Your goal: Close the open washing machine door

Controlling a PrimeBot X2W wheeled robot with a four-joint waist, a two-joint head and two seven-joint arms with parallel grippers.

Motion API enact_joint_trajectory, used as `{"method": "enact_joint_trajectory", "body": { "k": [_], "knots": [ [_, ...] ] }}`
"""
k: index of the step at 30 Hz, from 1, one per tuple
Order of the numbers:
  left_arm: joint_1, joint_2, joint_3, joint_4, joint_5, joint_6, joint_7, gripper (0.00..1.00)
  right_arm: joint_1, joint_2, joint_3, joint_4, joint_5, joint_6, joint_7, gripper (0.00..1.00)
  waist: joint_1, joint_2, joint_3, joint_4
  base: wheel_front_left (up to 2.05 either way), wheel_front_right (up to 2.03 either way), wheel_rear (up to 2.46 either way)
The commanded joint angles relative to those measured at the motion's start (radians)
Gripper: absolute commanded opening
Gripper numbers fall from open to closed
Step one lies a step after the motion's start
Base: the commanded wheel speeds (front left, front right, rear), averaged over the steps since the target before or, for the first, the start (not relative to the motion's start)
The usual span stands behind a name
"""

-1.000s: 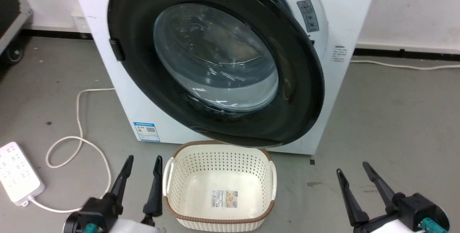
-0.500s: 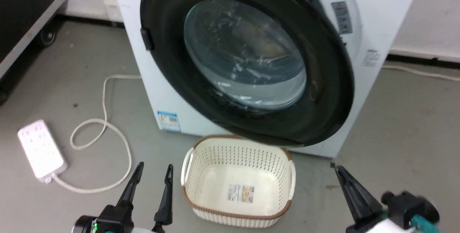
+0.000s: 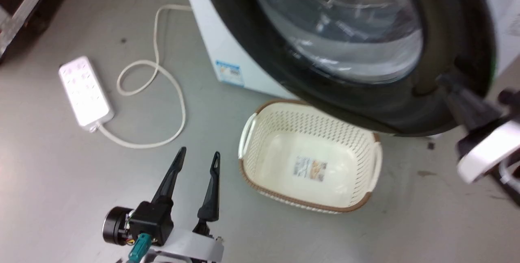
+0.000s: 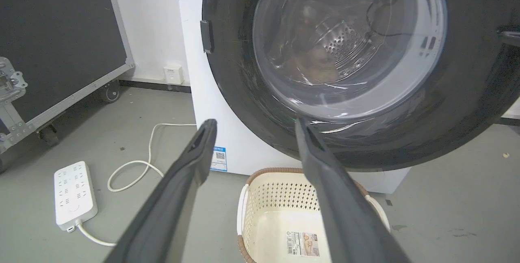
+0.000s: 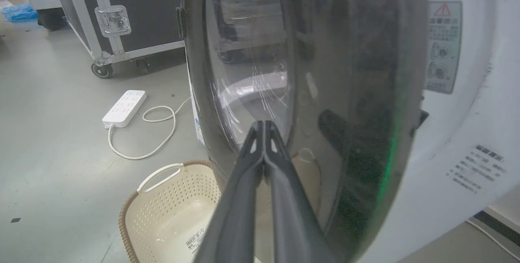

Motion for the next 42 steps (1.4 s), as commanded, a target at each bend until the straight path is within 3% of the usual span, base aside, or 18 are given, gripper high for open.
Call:
{"method": "enact_joint_trajectory", "body": {
  "k": [1, 7, 13, 22, 29, 31, 37, 42],
  "knots": [
    [-0.018, 0.0, -0.005, -0.004, -0.003, 0.004, -0.004, 1.0, -0.034, -0.019, 0.003, 0.02, 0.021, 0.001, 0.007, 0.0, -0.0003, -0.0001, 0.044, 0.039, 0.0, 0.0, 0.0],
    [-0.053, -0.002, -0.032, -0.012, -0.028, 0.026, -0.004, 1.0, -0.167, -0.095, 0.008, 0.146, 0.077, 0.001, 0.038, 0.0, -0.0003, -0.0001, 0.087, 0.075, 0.0, 0.0, 0.0],
    [-0.069, -0.002, -0.058, -0.021, -0.046, 0.051, -0.004, 1.0, -0.299, -0.101, -0.028, 0.288, 0.083, 0.001, 0.057, 0.0, -0.0003, -0.0001, 0.112, 0.089, 0.0, 0.0, 0.0],
    [-0.083, -0.002, -0.072, -0.017, -0.038, 0.065, -0.004, 1.0, -0.434, -0.035, -0.092, 0.466, 0.026, 0.001, 0.048, 0.0, -0.0003, -0.0001, 0.12, 0.072, 0.0, 0.0, 0.0],
    [-0.078, -0.002, -0.047, -0.008, -0.02, 0.059, -0.004, 1.0, -0.406, 0.036, -0.071, 0.521, 0.039, 0.001, -0.012, 0.0, -0.0003, -0.0001, 0.059, 0.024, 0.0, 0.0, 0.0],
    [-0.071, -0.002, -0.033, -0.002, -0.015, 0.05, -0.004, 1.0, -0.375, 0.052, -0.049, 0.513, 0.043, 0.001, -0.043, 1.0, -0.0003, -0.0001, 0.028, 0.005, 0.0, 0.0, 0.0],
    [-0.033, -0.002, 0.022, 0.019, -0.012, 0.022, -0.004, 1.0, -0.226, 0.098, -0.021, 0.441, 0.033, 0.001, -0.139, 1.0, -0.0003, -0.0001, -0.089, -0.066, 0.0, 0.0, 0.0],
    [0.012, -0.002, 0.062, 0.039, -0.021, 0.002, -0.004, 1.0, -0.051, 0.157, -0.095, 0.317, -0.009, 0.001, -0.171, 1.0, -0.0003, -0.0001, -0.167, -0.128, 0.0, 0.0, 0.0]
  ]
}}
